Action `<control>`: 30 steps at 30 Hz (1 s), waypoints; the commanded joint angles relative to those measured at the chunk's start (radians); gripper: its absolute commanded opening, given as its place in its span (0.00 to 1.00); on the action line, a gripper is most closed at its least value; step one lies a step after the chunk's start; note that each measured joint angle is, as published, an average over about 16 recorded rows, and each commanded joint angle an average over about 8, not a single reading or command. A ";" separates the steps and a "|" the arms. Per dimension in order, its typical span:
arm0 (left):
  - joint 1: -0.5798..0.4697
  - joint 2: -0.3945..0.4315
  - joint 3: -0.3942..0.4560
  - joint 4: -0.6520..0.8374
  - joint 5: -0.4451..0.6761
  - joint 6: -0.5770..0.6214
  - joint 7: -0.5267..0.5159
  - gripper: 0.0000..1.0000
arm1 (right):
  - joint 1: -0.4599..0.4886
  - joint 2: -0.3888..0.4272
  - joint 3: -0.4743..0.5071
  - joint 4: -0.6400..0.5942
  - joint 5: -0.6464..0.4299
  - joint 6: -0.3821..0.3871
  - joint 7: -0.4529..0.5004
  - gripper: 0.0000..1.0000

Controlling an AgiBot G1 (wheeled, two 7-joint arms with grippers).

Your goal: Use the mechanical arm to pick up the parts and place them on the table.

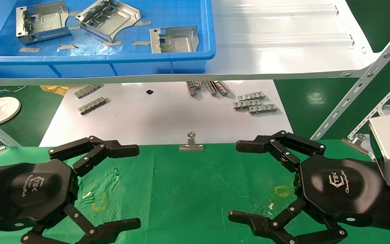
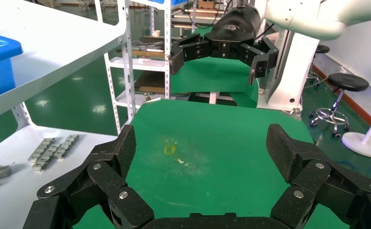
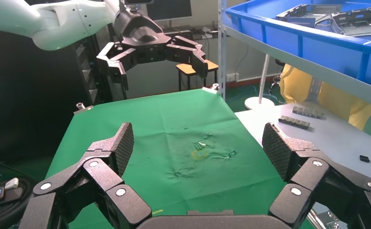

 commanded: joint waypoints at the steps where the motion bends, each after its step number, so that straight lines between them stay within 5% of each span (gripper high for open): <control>1: 0.000 0.000 0.000 0.000 0.000 0.000 0.000 1.00 | 0.000 0.000 0.000 0.000 0.000 0.000 0.000 1.00; 30: 0.000 0.000 0.000 0.000 0.000 0.000 0.000 1.00 | 0.000 0.000 0.000 0.000 0.000 0.000 0.000 1.00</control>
